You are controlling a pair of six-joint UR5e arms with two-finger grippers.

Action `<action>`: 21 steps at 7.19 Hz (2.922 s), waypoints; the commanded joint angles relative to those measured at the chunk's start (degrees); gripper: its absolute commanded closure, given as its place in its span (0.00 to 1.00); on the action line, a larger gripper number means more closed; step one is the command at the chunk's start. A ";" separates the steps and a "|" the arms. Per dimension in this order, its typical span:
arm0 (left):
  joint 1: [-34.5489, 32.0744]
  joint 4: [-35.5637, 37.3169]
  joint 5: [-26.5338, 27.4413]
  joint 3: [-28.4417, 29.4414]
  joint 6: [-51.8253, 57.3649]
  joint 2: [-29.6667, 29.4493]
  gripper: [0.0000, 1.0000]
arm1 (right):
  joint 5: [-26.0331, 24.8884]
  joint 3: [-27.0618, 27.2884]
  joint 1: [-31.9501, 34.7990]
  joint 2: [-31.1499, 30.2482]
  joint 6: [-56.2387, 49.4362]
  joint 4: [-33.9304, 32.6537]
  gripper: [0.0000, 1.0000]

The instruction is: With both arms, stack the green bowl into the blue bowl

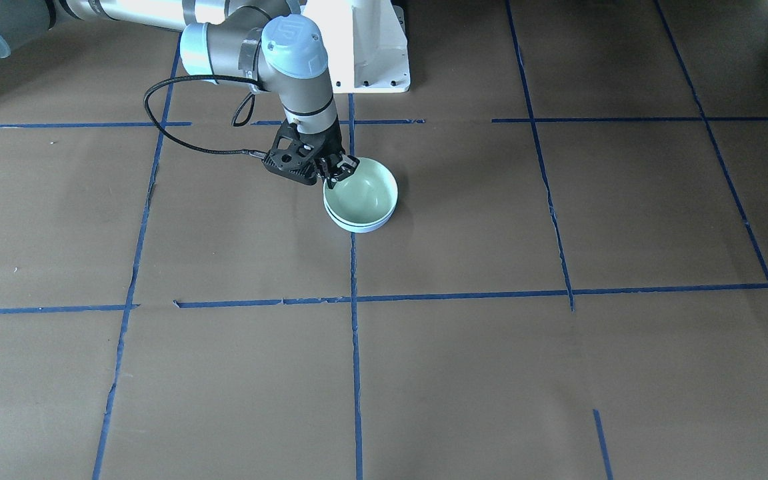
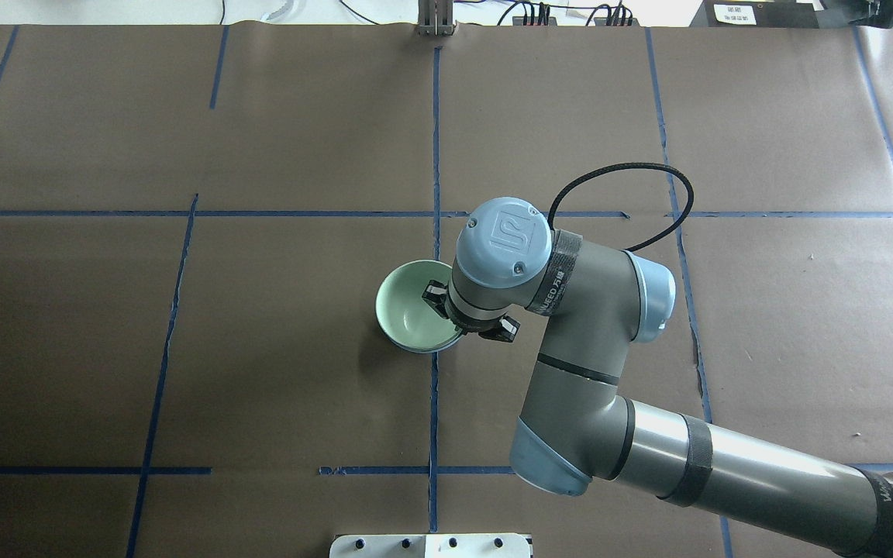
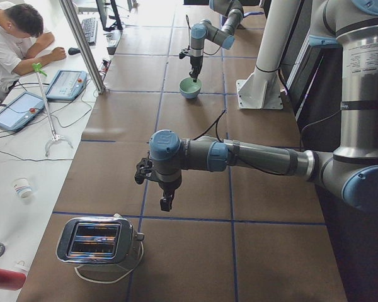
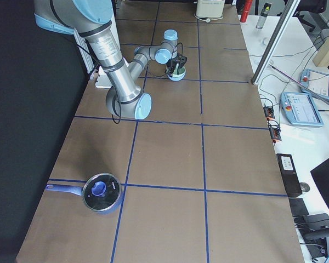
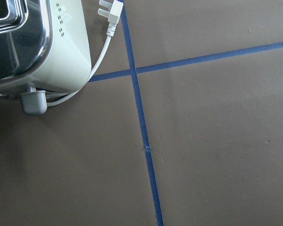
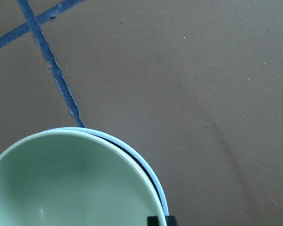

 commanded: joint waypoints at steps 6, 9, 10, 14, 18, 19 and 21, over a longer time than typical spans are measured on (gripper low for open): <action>0.04 0.00 0.26 1.13 -2.90 0.35 0.00 | 22.29 0.78 24.58 -8.40 -30.67 -0.34 0.00; 0.04 -0.17 0.44 1.32 -2.03 0.35 0.00 | 27.09 1.66 41.66 -17.37 -71.86 -12.95 0.00; 0.04 -0.09 0.61 0.62 -2.02 0.52 0.00 | 27.09 2.18 47.10 -23.67 -83.92 -13.26 0.00; 0.21 -1.22 0.62 2.72 -2.37 0.52 0.00 | 26.39 2.19 63.05 -41.10 -108.65 -12.91 0.00; 0.21 -0.97 0.88 1.67 -2.20 2.46 0.00 | 26.47 2.27 63.33 -45.09 -106.98 -10.54 0.00; 0.21 -1.14 0.88 1.93 -2.20 2.37 0.00 | 26.64 2.01 63.24 -45.18 -106.81 -9.75 0.00; 0.48 -1.32 0.79 2.19 -2.20 2.28 0.00 | 26.56 1.49 63.06 -45.18 -106.90 -9.75 0.00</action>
